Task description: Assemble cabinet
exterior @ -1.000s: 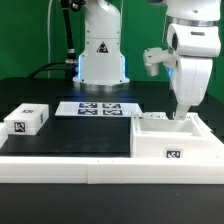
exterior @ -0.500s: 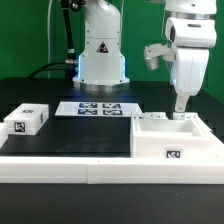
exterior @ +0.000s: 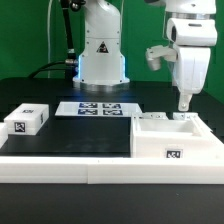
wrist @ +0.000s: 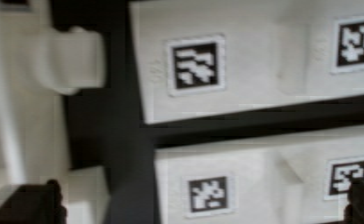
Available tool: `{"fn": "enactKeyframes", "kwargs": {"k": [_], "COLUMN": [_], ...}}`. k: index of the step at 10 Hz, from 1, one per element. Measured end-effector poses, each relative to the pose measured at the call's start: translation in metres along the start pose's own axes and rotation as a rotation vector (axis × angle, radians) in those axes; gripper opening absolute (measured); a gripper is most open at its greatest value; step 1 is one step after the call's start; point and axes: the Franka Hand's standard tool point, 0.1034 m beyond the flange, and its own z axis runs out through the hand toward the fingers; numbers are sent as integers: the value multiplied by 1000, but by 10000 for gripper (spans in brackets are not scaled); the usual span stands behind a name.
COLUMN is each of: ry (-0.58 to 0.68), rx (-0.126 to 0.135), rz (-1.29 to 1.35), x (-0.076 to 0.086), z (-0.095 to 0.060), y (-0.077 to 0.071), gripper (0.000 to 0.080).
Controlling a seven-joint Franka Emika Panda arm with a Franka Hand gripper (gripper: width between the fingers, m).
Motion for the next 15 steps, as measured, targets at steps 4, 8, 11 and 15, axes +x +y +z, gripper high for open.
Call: {"fn": "enactKeyframes", "kwargs": {"k": [4,8,11,15], "ry": [29,49,48,48], "rx": [26,39,38,43], "rz": [-51,-35,-28,-26], "x": [24,28,25,25], "z": [26,46,45,48], "y": [-31,-36,-34,-35], "gripper": [797,797,709,207]}}
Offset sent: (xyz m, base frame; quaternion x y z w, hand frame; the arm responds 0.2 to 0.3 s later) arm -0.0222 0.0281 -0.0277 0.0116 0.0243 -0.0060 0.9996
